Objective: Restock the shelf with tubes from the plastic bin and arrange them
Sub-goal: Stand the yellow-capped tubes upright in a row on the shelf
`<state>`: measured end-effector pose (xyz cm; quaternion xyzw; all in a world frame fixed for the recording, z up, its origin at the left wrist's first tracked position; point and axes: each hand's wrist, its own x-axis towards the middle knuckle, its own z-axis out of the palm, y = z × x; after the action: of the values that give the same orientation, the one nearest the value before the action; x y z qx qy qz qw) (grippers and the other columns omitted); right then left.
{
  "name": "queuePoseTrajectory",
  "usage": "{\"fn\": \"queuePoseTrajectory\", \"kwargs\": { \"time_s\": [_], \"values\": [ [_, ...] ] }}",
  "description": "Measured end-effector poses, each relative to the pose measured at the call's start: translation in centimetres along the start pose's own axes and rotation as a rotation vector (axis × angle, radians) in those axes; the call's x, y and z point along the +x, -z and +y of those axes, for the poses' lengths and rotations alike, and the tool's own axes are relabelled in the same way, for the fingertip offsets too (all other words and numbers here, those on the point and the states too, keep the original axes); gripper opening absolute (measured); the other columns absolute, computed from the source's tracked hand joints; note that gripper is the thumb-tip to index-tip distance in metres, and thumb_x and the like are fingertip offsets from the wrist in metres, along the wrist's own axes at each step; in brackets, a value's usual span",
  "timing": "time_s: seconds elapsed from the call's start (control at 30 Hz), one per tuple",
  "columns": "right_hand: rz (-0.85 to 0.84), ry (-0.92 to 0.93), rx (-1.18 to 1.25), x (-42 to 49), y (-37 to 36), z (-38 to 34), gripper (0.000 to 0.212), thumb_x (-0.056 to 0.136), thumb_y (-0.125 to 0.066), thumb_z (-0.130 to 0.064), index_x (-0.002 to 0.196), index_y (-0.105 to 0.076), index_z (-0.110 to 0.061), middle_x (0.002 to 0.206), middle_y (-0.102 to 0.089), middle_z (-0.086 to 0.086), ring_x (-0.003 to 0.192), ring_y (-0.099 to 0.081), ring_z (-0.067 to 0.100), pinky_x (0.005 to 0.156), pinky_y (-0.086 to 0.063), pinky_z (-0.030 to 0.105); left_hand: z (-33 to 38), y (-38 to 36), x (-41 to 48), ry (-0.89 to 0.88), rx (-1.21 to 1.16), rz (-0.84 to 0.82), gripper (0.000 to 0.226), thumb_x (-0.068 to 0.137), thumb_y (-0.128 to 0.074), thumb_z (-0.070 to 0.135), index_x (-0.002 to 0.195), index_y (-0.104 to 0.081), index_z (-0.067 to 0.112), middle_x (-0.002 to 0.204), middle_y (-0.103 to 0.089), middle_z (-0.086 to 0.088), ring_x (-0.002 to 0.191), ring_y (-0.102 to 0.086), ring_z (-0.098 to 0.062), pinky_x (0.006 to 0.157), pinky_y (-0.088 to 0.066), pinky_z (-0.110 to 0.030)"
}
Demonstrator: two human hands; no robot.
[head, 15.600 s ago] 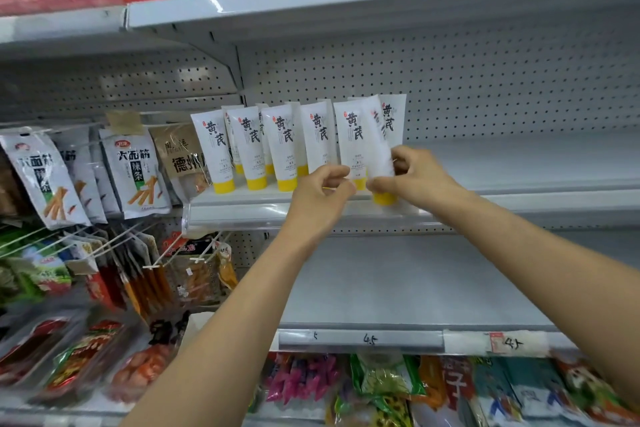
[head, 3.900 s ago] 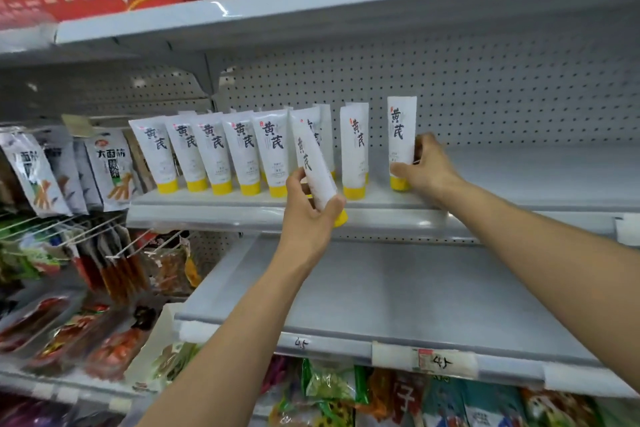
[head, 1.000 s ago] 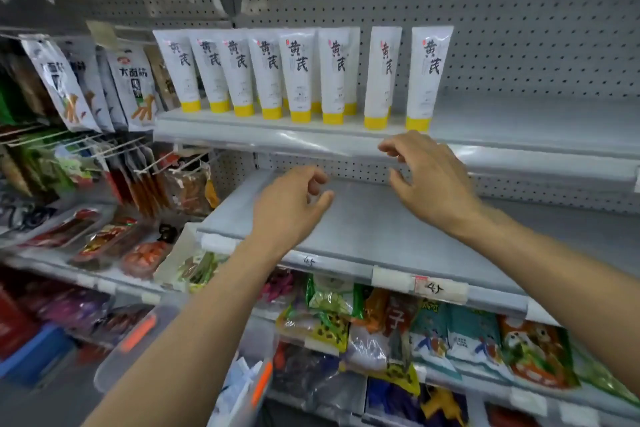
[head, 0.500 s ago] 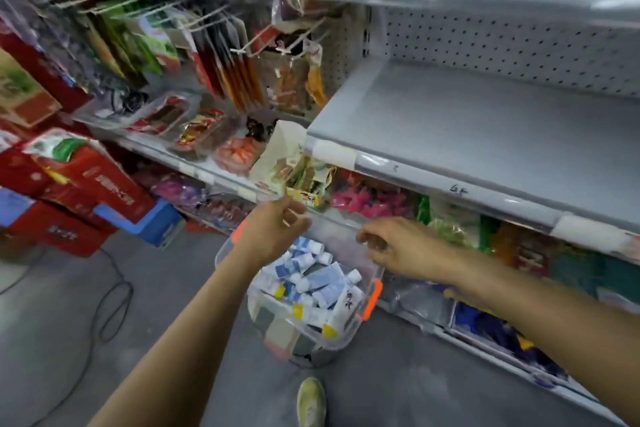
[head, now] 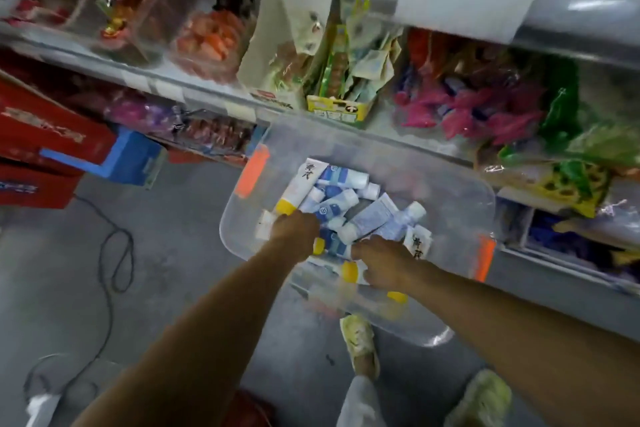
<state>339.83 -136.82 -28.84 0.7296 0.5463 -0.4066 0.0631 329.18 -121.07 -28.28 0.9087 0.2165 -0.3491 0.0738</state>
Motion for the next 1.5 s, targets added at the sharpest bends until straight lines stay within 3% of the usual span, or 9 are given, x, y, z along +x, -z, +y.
{"fn": "queuePoseTrajectory", "kwargs": {
  "time_s": [0.1, 0.47, 0.67, 0.83, 1.0, 1.17, 1.23, 1.33, 1.5],
  "values": [
    [-0.029, 0.025, -0.127, 2.6, -2.7, 0.0, 0.056, 0.085, -0.066, -0.025, 0.134, -0.042, -0.013, 0.133, -0.049, 0.011, 0.124, -0.047, 0.029, 0.091, -0.044, 0.037, 0.1, -1.0, 2.2, -0.069, 0.197, -0.023, 0.031, 0.092, -0.054, 0.017, 0.122, -0.057, 0.017, 0.124, -0.059, -0.001, 0.120, -0.054, -0.021, 0.097, -0.040, -0.034],
    [0.039, 0.089, -0.283, 3.9, -2.9, -0.6, 0.037, 0.083, -0.062, -0.018, 0.118, -0.052, -0.009, 0.118, -0.060, 0.012, 0.111, -0.056, 0.031, 0.084, -0.044, 0.036, 1.2, -2.5, 4.7, -0.225, 0.596, -0.075, 0.030, 0.099, -0.045, 0.016, 0.125, -0.060, 0.011, 0.130, -0.056, -0.005, 0.124, -0.046, -0.025, 0.095, -0.040, -0.036],
    [0.093, 0.063, -0.136, -0.2, 1.0, 1.4, 0.052, 0.085, -0.061, -0.032, 0.127, -0.043, -0.007, 0.122, -0.054, 0.013, 0.106, -0.059, 0.033, 0.074, -0.044, 0.035, 2.3, 2.1, 1.8, -0.149, 0.350, 0.076, 0.040, 0.095, -0.048, 0.007, 0.135, -0.044, 0.010, 0.131, -0.054, -0.010, 0.125, -0.047, -0.027, 0.090, -0.044, -0.035],
    [0.270, -0.125, 0.114, -5.3, 4.5, 3.0, 0.045, 0.089, -0.054, -0.035, 0.127, -0.045, -0.013, 0.128, -0.052, 0.009, 0.113, -0.055, 0.031, 0.079, -0.044, 0.034, 3.8, 6.4, -2.0, 0.044, 0.183, 0.148, 0.052, 0.085, -0.066, 0.031, 0.131, -0.045, 0.020, 0.128, -0.053, -0.007, 0.116, -0.057, -0.027, 0.087, -0.047, -0.034],
    [0.411, -0.373, 0.546, -12.3, 8.6, 6.0, 0.032, 0.088, -0.051, -0.045, 0.097, -0.062, -0.016, 0.101, -0.067, 0.008, 0.095, -0.063, 0.030, 0.079, -0.052, 0.037, 5.8, 10.9, -7.6, 0.331, -0.196, 0.243, 0.052, 0.083, -0.060, 0.052, 0.118, -0.056, 0.014, 0.120, -0.062, -0.010, 0.112, -0.059, -0.030, 0.088, -0.045, -0.033],
    [0.469, -0.369, 1.081, -21.0, 12.8, 7.8, 0.044, 0.092, -0.058, -0.044, 0.094, -0.063, 0.000, 0.057, -0.059, 0.013, 0.036, -0.047, 0.016, 0.036, -0.036, 0.018, 9.6, 13.4, -13.2, 0.516, -0.946, 0.261, 0.056, 0.079, -0.068, 0.052, 0.103, -0.062, 0.001, 0.073, -0.070, -0.011, 0.061, -0.064, -0.021, 0.059, -0.050, -0.023],
    [0.433, -0.304, 1.287, -25.0, 14.0, 7.9, 0.041, 0.089, -0.062, -0.043, 0.088, -0.063, -0.002, 0.063, -0.063, 0.016, 0.039, -0.051, 0.015, 0.036, -0.038, 0.018, 12.3, 14.2, -15.3, 0.502, -1.345, 0.275, 0.045, 0.083, -0.069, 0.041, 0.098, -0.063, -0.001, 0.061, -0.066, -0.013, 0.042, -0.058, -0.018, 0.042, -0.036, -0.017],
    [0.351, -0.181, 1.452, -30.5, 15.4, 7.9, 0.039, 0.087, -0.066, -0.036, 0.103, -0.064, -0.001, 0.081, -0.068, 0.019, 0.046, -0.061, 0.016, 0.041, -0.043, 0.020, 16.9, 15.4, -19.0, 0.381, -1.794, 0.126, 0.030, 0.094, -0.055, 0.037, 0.085, -0.061, 0.009, 0.054, -0.063, -0.009, 0.040, -0.054, -0.014, 0.044, -0.026, -0.019],
    [0.290, 0.001, 1.457, -39.1, 17.0, 8.6, 0.027, 0.095, -0.054, -0.030, 0.108, -0.058, -0.007, 0.079, -0.068, 0.017, 0.053, -0.064, 0.018, 0.043, -0.044, 0.021, 23.0, 17.4, -22.0, 0.111, -1.997, 0.047, 0.048, 0.081, -0.059, 0.053, 0.098, -0.061, 0.008, 0.067, -0.065, -0.009, 0.046, -0.056, -0.014, 0.052, -0.034, -0.023]
  ]
}}
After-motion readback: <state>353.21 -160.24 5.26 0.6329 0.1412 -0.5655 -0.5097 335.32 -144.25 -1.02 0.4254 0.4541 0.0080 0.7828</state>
